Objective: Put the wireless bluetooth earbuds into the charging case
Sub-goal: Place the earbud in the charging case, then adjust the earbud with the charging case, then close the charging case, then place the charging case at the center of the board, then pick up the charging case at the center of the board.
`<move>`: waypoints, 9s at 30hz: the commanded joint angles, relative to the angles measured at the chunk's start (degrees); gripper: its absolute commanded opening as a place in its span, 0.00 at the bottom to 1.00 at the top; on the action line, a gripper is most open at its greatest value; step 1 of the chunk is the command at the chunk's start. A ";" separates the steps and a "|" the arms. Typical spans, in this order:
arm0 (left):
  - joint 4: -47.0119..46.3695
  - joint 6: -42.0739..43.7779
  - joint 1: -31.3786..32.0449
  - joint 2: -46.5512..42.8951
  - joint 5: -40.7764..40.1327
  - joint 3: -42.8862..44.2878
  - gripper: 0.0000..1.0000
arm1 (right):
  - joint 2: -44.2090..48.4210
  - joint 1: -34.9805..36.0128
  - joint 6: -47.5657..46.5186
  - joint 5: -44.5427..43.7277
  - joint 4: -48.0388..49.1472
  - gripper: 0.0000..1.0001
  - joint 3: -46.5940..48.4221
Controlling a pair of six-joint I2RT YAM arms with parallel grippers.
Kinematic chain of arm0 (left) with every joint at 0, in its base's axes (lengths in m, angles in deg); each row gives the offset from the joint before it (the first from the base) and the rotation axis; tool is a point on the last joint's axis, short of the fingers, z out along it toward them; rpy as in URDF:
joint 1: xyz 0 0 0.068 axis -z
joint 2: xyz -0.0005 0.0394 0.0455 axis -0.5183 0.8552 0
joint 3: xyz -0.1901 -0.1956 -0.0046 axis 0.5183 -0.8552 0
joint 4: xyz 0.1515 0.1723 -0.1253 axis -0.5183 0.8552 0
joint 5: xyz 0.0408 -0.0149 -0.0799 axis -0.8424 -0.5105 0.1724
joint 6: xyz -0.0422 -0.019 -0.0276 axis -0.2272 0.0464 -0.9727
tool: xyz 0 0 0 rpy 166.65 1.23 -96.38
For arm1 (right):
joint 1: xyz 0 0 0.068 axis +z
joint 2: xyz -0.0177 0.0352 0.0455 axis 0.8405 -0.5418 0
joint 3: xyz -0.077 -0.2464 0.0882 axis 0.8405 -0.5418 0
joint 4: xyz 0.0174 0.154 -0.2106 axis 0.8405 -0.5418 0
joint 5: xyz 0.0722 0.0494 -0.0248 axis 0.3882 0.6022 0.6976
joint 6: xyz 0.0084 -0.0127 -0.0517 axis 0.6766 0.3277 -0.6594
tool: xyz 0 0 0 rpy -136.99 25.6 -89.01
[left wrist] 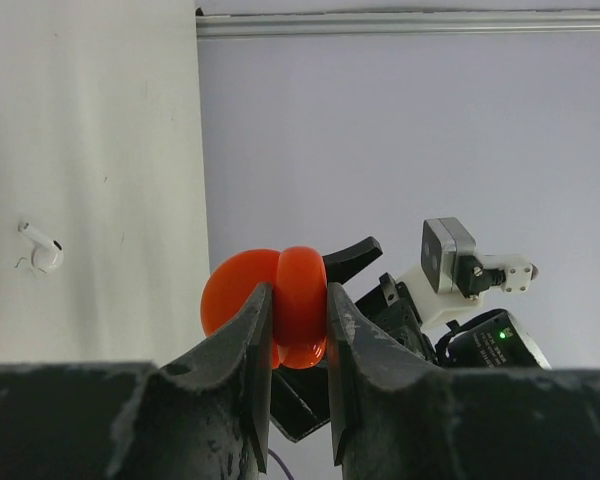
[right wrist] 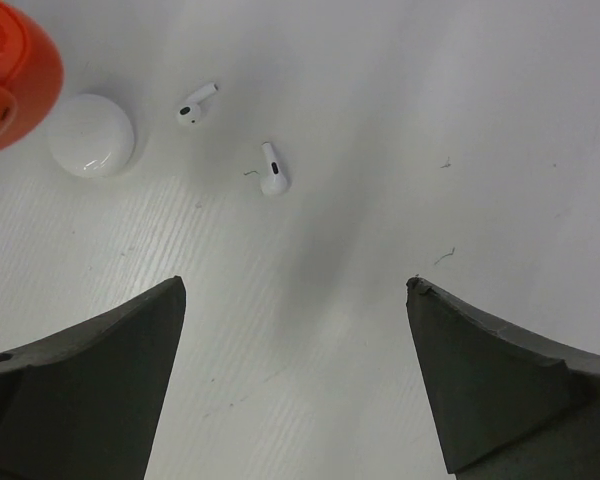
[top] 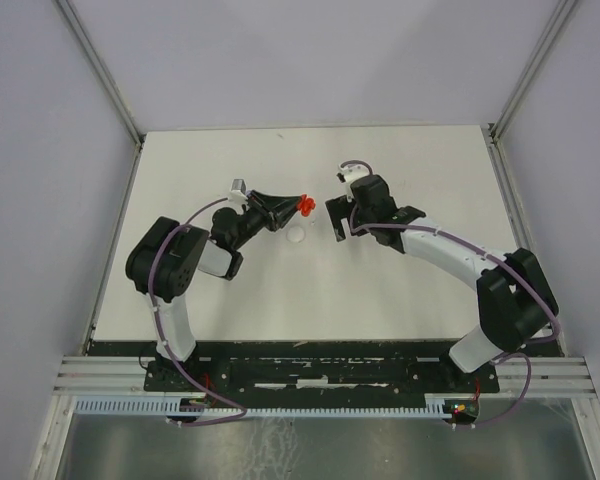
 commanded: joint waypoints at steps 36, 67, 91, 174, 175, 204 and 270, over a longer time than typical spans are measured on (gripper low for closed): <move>5.31 5.77 6.60 -2.59 -3.05 4.06 0.03 | -6.47 0.01 6.03 -3.48 0.70 1.00 7.27; 11.82 -0.99 11.05 -6.04 -30.52 7.04 0.03 | -2.81 -3.37 -1.14 2.43 56.80 1.00 -22.72; 9.73 -8.35 18.12 -0.50 -33.17 6.13 0.03 | -7.02 0.21 -4.36 -1.44 63.82 0.99 -22.51; 45.19 29.38 -7.51 -1.82 -13.71 9.72 0.54 | -27.83 9.75 2.24 5.08 0.55 0.99 21.83; 45.07 29.37 -8.00 -2.83 -13.73 8.70 0.54 | -28.34 9.83 2.26 4.81 0.29 0.99 22.27; 33.34 25.99 -13.73 -15.42 -8.33 -6.24 0.40 | -35.71 11.74 1.85 0.03 -5.10 0.79 28.30; 49.36 40.18 1.61 2.87 22.74 20.58 0.42 | -3.76 -1.06 -14.20 29.77 15.61 0.24 -6.18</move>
